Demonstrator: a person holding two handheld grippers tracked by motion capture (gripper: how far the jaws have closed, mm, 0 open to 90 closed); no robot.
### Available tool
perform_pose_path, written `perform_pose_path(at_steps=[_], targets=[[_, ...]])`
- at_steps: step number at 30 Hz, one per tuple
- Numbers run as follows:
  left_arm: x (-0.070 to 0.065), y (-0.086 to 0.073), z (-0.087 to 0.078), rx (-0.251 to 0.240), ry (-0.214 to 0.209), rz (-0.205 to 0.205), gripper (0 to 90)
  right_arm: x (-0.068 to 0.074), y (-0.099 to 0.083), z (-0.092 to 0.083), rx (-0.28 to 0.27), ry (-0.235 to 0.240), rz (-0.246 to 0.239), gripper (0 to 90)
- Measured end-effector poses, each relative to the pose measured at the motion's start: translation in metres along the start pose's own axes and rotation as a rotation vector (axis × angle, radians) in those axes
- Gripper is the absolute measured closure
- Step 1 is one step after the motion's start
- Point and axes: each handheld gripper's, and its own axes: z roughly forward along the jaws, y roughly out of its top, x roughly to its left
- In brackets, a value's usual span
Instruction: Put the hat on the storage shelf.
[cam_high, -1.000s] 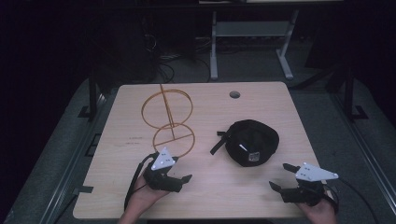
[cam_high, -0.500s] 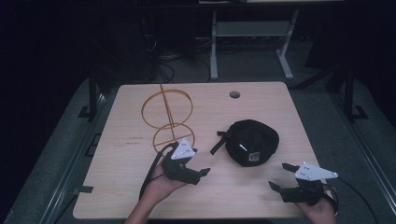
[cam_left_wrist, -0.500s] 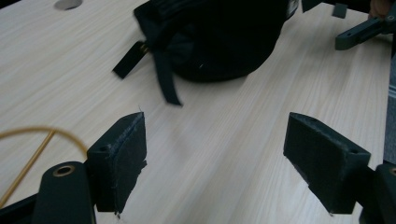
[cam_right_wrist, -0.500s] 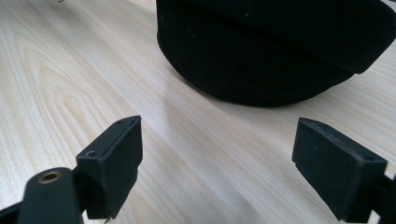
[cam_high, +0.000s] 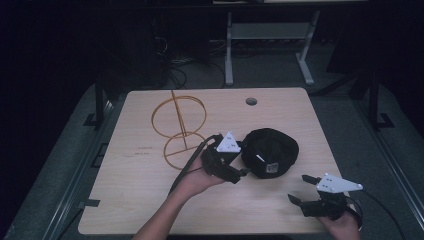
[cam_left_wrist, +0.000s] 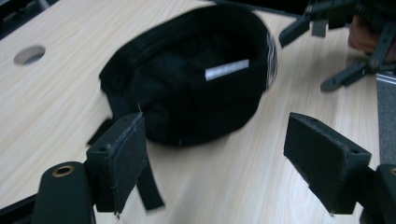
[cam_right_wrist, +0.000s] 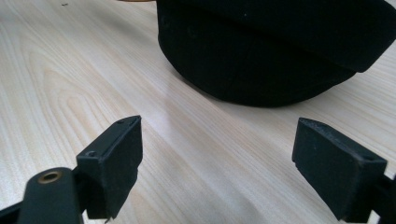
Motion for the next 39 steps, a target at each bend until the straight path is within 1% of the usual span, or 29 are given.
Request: perform_pose_path(at_steps=[1,4,8,9,11,12,14,18,19,20,22,24,25,26,27,28,29,32,33,34,35,36,37,38,39], targets=[[0.000,0.000,0.000,0.000,0.000,0.000,19.8,0.000,0.000,0.000,0.000,0.000,0.000,15.8],[0.000,0.011,0.008,0.001,-0.025,0.002,19.4,0.000,-0.001,0.000,0.000,0.006,0.001,15.8],[0.000,0.025,0.020,0.023,-0.056,0.019,18.2,-0.001,0.000,-0.001,-0.001,0.012,0.004,15.8],[0.000,0.027,0.022,0.026,-0.061,0.027,18.2,-0.001,0.000,-0.001,-0.001,0.012,0.004,15.8],[0.000,0.031,0.027,0.036,-0.080,0.032,18.2,-0.001,0.000,0.000,0.000,0.016,0.006,15.8],[0.000,0.032,0.029,0.042,-0.086,0.043,18.2,-0.001,0.000,0.000,0.000,0.016,0.006,15.8],[-0.001,0.033,0.034,0.044,-0.101,0.043,18.5,-0.001,0.000,0.000,0.000,0.017,0.004,16.0],[-0.005,0.036,0.046,0.081,-0.112,0.067,18.9,-0.001,0.000,0.000,0.001,0.024,0.008,16.0],[-0.005,0.037,0.050,0.087,-0.111,0.059,19.8,-0.001,0.000,0.000,-0.002,0.023,0.003,16.0],[-0.008,0.037,0.055,0.102,-0.112,0.062,21.5,-0.001,0.000,0.001,0.000,0.024,0.001,16.1],[-0.009,0.038,0.058,0.110,-0.110,0.065,22.2,-0.001,0.000,0.001,0.000,0.026,0.005,16.0],[-0.009,0.038,0.063,0.135,-0.115,0.079,24.4,-0.001,0.001,0.002,0.006,0.029,0.002,16.1],[-0.009,0.037,0.065,0.145,-0.114,0.084,28.5,0.000,0.000,0.003,0.011,0.032,-0.002,16.1],[-0.009,0.037,0.068,0.161,-0.113,0.097,28.5,0.000,0.000,0.003,0.011,0.032,-0.002,16.1],[-0.008,0.036,0.072,0.174,-0.122,0.096,32.5,0.000,0.000,0.003,0.015,0.032,-0.005,16.1],[-0.008,0.036,0.072,0.174,-0.122,0.096,33.6,0.000,0.000,0.003,0.015,0.032,-0.005,16.1],[-0.008,0.035,0.073,0.184,-0.132,0.100,33.6,0.000,0.000,0.003,0.013,0.032,-0.005,16.1],[-0.010,0.035,0.077,0.176,-0.158,0.105,40.0,-0.001,-0.001,0.002,0.012,0.032,0.007,16.0],[-0.011,0.035,0.078,0.185,-0.169,0.117,42.2,-0.001,-0.002,0.001,0.012,0.030,0.012,16.0],[-0.013,0.035,0.079,0.195,-0.172,0.128,44.9,-0.001,-0.002,0.000,0.008,0.027,0.006,16.1],[-0.014,0.034,0.080,0.200,-0.178,0.135,47.2,-0.001,-0.002,0.000,0.008,0.024,0.017,16.1],[-0.015,0.034,0.080,0.209,-0.182,0.142,49.1,-0.001,-0.002,-0.001,0.006,0.024,0.016,16.1],[-0.015,0.033,0.081,0.206,-0.186,0.136,51.3,-0.002,-0.002,-0.001,0.005,0.026,0.019,16.1],[-0.015,0.032,0.081,0.202,-0.197,0.128,56.0,-0.003,-0.002,0.000,0.003,0.027,0.013,16.1],[-0.015,0.032,0.081,0.202,-0.197,0.128,57.8,-0.003,-0.002,0.000,0.003,0.027,0.013,16.1]])
